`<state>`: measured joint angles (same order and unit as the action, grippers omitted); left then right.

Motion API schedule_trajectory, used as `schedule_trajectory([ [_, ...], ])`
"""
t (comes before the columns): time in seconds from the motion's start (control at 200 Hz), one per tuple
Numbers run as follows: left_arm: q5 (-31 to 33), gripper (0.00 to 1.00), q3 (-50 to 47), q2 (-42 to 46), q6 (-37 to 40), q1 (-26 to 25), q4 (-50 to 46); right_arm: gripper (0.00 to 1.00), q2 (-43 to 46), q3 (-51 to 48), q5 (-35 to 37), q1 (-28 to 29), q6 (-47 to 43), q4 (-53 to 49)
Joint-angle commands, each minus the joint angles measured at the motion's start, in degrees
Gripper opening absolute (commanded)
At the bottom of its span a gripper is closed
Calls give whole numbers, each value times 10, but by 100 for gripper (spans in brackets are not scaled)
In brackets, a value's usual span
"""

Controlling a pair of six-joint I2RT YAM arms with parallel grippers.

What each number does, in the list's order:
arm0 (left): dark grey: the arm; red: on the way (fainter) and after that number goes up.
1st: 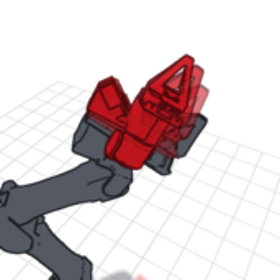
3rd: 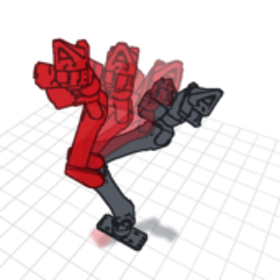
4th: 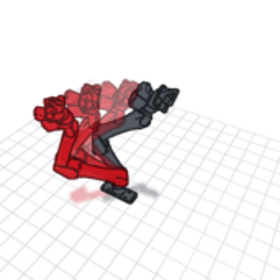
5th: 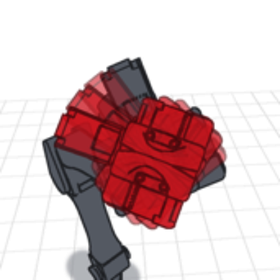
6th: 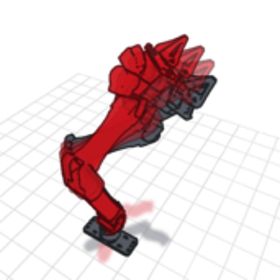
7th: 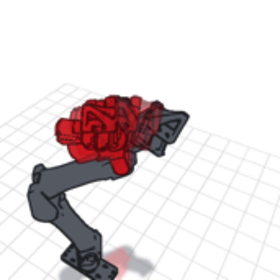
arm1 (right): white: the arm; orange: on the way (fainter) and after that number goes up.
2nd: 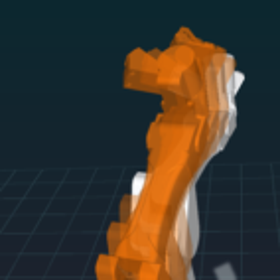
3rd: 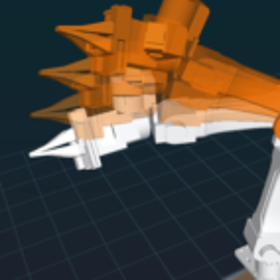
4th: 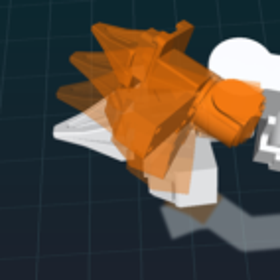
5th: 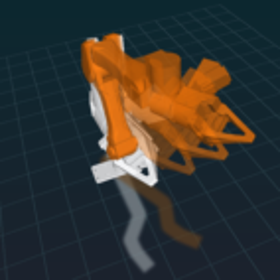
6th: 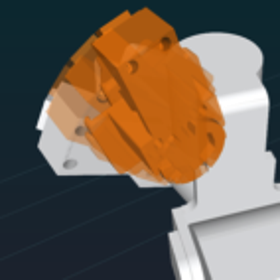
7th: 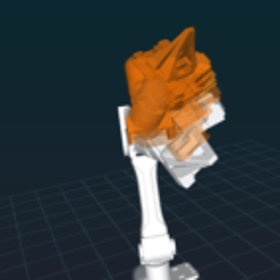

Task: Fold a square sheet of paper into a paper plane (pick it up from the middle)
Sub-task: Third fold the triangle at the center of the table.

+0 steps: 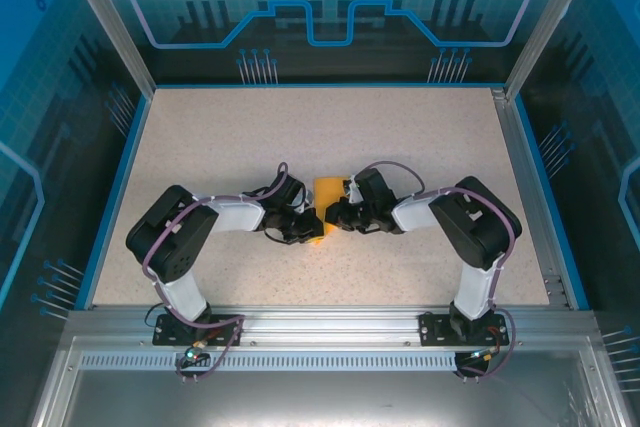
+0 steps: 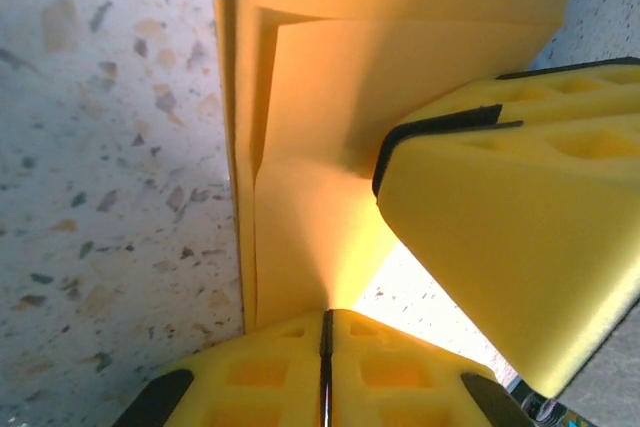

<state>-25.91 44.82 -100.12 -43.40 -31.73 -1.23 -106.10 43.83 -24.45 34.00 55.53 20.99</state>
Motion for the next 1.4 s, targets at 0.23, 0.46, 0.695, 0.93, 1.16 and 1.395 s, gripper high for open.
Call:
schedule_trajectory([
  [0.23, 62, 11, -30, -9, 18, 3, -61, 18, -8, -28, 45, -70, -33, 50],
  [0.46, 61, 11, -29, -5, 22, 3, -61, 20, -7, -51, 41, -108, -39, 100],
  [0.695, 64, 11, -27, 2, 30, 3, -67, 23, 26, -41, 26, -120, -45, 81],
  [0.93, 62, 12, -22, 5, 38, 3, -72, 24, 74, -26, 25, -75, -49, 12],
  [1.16, 60, 12, -12, 5, 40, 3, -76, 22, 53, -11, 25, -25, -35, -15],
  [1.395, 60, 12, -11, 8, 45, 3, -82, 21, 25, -7, 69, -28, -41, -75],
])
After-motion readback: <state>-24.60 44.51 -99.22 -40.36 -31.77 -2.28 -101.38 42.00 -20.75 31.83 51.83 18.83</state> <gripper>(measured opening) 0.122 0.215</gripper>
